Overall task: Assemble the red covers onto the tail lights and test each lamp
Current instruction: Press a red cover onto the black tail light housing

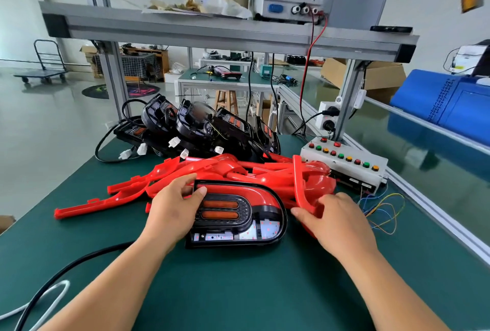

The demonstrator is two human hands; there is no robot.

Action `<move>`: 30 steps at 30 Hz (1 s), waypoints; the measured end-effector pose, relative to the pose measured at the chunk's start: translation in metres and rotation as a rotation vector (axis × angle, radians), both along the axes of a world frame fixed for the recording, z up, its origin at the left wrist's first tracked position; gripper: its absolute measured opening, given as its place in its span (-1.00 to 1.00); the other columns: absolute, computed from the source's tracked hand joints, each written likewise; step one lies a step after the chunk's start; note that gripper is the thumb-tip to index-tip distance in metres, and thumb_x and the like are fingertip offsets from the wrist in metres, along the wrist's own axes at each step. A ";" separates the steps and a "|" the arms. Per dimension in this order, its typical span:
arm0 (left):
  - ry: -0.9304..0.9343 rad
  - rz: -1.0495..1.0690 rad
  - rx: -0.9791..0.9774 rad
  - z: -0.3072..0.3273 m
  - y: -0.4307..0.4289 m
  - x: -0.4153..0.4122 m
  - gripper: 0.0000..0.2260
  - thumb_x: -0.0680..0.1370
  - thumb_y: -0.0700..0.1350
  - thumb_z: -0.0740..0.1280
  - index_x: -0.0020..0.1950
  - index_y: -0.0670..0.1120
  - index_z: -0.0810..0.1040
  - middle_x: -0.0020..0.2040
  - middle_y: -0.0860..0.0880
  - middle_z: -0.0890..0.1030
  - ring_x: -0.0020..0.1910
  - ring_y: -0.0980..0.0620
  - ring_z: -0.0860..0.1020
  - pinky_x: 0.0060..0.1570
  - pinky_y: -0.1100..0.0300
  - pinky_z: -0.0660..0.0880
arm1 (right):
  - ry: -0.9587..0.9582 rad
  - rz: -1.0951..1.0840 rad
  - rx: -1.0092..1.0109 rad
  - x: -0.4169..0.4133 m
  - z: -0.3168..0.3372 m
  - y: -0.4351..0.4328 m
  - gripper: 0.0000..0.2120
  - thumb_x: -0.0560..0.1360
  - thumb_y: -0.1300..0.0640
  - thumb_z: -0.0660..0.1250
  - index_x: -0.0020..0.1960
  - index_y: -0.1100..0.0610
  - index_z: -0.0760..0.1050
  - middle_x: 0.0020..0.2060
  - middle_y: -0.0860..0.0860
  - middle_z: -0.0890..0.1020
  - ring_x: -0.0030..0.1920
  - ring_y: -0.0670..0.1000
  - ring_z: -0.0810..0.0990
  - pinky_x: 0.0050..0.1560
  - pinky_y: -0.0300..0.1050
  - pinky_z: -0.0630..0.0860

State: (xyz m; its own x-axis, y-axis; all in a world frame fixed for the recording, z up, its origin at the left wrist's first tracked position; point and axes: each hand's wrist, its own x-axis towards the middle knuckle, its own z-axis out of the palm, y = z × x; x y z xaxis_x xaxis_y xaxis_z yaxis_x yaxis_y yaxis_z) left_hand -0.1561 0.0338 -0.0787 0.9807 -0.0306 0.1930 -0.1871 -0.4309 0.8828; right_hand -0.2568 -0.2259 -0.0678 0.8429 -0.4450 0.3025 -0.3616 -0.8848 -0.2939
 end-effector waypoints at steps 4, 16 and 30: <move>-0.045 -0.019 0.045 0.004 0.006 -0.001 -0.65 0.58 -0.07 0.33 0.37 0.01 0.49 0.16 0.02 0.61 0.12 0.10 0.53 0.14 0.26 0.34 | -0.103 0.045 0.112 0.000 -0.001 -0.001 -0.74 0.53 -0.14 0.32 -0.01 0.05 0.57 -0.09 -0.01 0.56 -0.08 0.05 0.51 -0.13 -0.09 0.37; -0.338 -0.538 0.102 0.065 -0.024 -0.013 -0.50 0.55 -0.06 0.36 0.31 0.46 0.33 0.16 0.31 0.44 0.01 0.25 0.53 -0.03 0.33 0.52 | -0.050 0.770 0.690 0.011 0.023 0.006 -0.79 0.51 -0.09 0.23 -0.13 0.00 0.54 -0.31 -0.22 0.52 -0.27 -0.23 0.40 -0.20 -0.36 0.33; -0.120 -0.269 0.006 0.012 0.014 -0.045 -0.87 0.29 0.08 0.41 -0.19 0.17 0.68 -0.18 0.20 0.69 -0.21 0.25 0.61 -0.16 0.49 0.44 | -0.262 0.339 0.610 0.005 -0.018 0.025 -0.97 0.47 -0.03 0.44 -0.13 -0.12 0.61 -0.26 -0.16 0.62 -0.27 -0.27 0.51 -0.22 -0.39 0.37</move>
